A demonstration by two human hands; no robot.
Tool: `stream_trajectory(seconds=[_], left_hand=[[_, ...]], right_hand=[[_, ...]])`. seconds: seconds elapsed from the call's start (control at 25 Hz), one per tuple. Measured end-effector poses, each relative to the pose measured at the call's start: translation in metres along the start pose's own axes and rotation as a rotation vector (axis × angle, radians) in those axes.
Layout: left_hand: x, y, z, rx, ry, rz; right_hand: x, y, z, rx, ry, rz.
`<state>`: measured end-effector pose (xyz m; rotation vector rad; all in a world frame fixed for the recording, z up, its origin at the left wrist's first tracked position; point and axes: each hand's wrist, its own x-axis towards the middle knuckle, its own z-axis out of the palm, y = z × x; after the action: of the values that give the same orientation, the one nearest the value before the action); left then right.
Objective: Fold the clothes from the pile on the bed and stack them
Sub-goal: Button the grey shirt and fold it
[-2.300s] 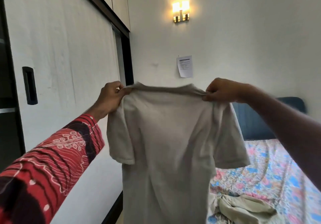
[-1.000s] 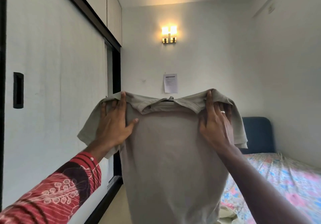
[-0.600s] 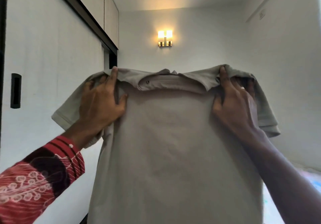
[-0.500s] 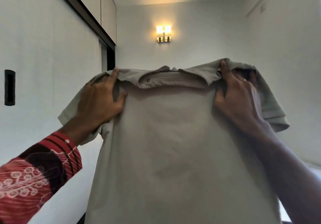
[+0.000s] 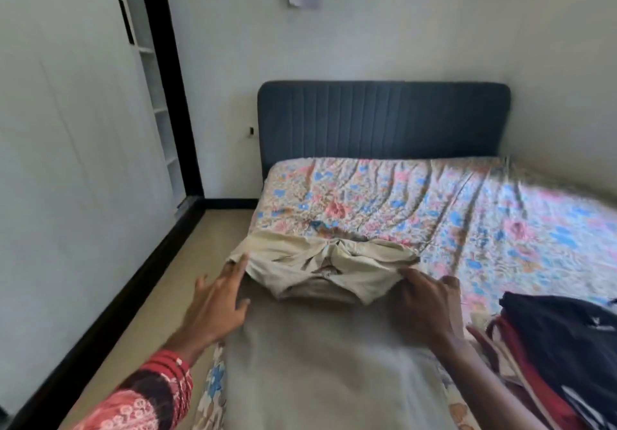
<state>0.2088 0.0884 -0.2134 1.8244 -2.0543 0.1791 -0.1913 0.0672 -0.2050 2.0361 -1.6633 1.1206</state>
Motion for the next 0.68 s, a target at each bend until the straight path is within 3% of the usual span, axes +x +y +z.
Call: stream_trajectory(seconds=[0.12,0.24,0.32,0.4,0.44,0.52,0.6,0.68], left_hand=[[0.001,-0.003,0.040,-0.090,-0.005,-0.017],[0.042,-0.003,0.062,-0.071,0.040,-0.077],[0.074,-0.018,0.083,-0.073,-0.249,-0.167],[0.096,-0.040,0.116,-0.186,-0.628,-0.279],[0.100,-0.047,0.129,-0.249,-0.667,-0.289],[0.095,-0.053,0.141,-0.388,-0.546,-0.272],[0.080,-0.049,0.133,-0.583,-0.277,-0.293],[0.063,-0.057,0.130,-0.683,-0.012,-0.522]], right_hand=[[0.003,0.003,0.030,0.007,0.100,0.098],[0.045,-0.005,0.065,0.072,0.078,0.218],[0.080,0.009,0.097,-0.098,-0.141,0.262],[0.095,0.038,0.135,-0.348,-0.548,0.291],[0.093,0.054,0.149,-0.359,-0.681,0.302],[0.083,0.074,0.167,-0.235,-0.753,0.317],[0.078,0.079,0.160,-0.020,-0.671,0.355],[0.071,0.083,0.140,0.130,-0.512,0.378]])
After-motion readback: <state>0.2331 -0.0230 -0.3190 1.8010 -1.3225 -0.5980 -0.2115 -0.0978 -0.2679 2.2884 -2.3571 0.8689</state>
